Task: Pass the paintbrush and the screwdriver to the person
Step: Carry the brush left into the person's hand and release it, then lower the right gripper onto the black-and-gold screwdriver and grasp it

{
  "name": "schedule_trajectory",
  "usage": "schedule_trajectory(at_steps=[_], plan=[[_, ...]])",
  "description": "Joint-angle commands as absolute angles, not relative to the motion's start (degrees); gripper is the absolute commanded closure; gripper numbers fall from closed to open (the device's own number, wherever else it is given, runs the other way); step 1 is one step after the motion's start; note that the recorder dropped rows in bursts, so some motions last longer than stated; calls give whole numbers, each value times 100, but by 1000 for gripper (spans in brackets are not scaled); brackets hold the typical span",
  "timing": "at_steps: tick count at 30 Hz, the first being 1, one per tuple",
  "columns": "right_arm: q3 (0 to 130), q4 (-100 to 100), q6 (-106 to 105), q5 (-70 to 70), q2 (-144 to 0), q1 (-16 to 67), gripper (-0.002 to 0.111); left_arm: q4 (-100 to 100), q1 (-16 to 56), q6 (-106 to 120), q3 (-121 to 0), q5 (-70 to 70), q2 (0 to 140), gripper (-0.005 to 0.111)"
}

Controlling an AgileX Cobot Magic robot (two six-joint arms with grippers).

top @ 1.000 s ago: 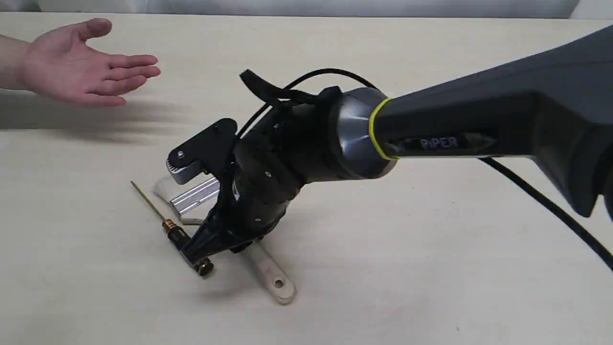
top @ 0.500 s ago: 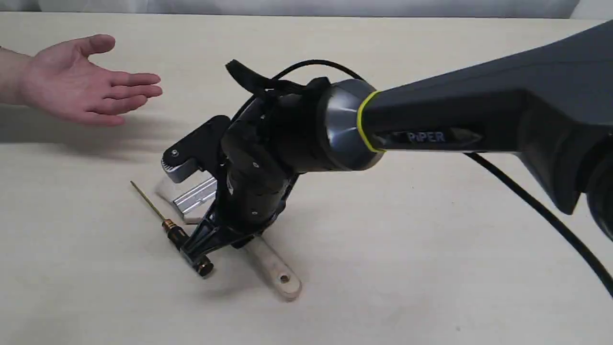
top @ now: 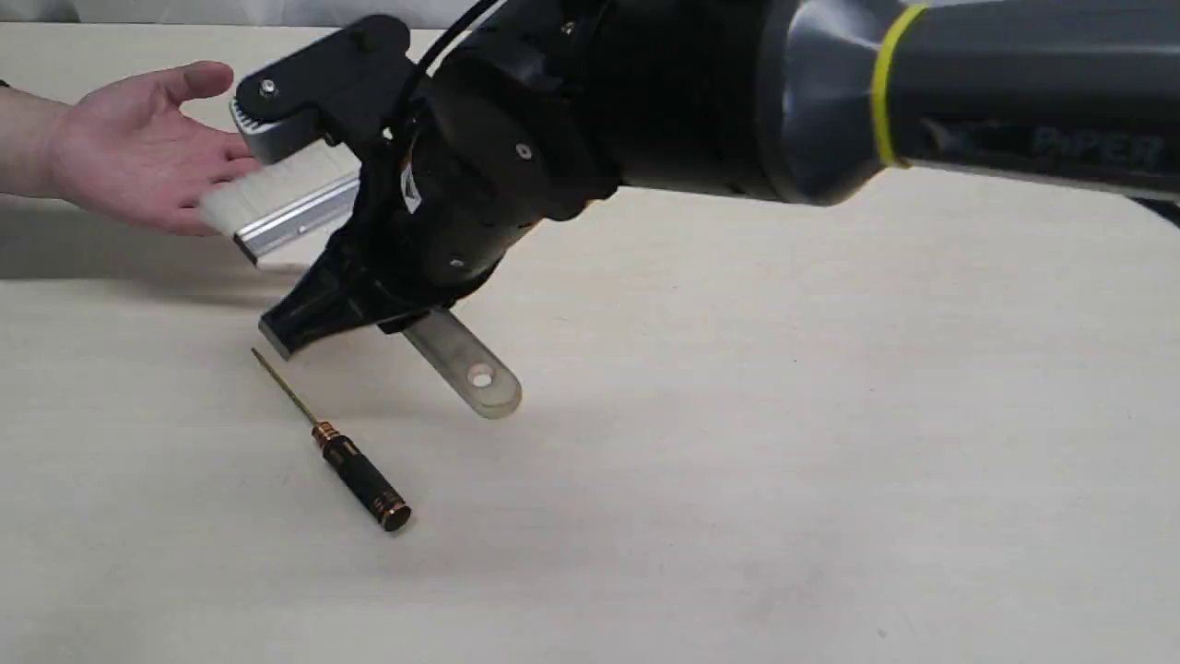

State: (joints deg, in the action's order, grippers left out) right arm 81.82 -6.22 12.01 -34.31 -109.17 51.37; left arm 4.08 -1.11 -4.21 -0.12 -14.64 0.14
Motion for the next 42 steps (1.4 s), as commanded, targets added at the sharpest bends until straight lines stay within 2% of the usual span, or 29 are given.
schedule_trajectory(at_steps=[1, 5, 13, 17, 19, 24, 27, 36, 42], plan=[[8206, -435, 925, -2774, -10704, 5124, 104, 382, -64, -432, 0, -1433, 0, 107], [8451, -345, 735, -2199, -10836, 5124, 104, 382, -64, -432, 0, -1433, 0, 107], [10105, -345, 641, -2239, -12146, 5124, 104, 382, -64, -432, 0, -1433, 0, 107], [10461, -345, 641, -2251, -12599, 5124, 103, 382, -64, -432, 0, -1433, 0, 107], [10508, -345, 641, -2251, -12746, 5124, 99, 382, -64, -432, 0, -1433, 0, 107], [10508, -372, 627, -2479, -12861, 5124, 68, 396, -64, -432, 0, -1417, 0, 107], [10564, -372, 627, -2980, -12826, 5124, 57, 396, -64, -432, 0, -1430, 0, 107], [11274, -332, 555, -5857, -12585, 5146, 55, 396, -64, -432, 0, -1430, 0, 107], [11335, 106, 442, -5971, -12353, 5146, 55, 396, -64, -432, 0, -1430, 0, 107]])
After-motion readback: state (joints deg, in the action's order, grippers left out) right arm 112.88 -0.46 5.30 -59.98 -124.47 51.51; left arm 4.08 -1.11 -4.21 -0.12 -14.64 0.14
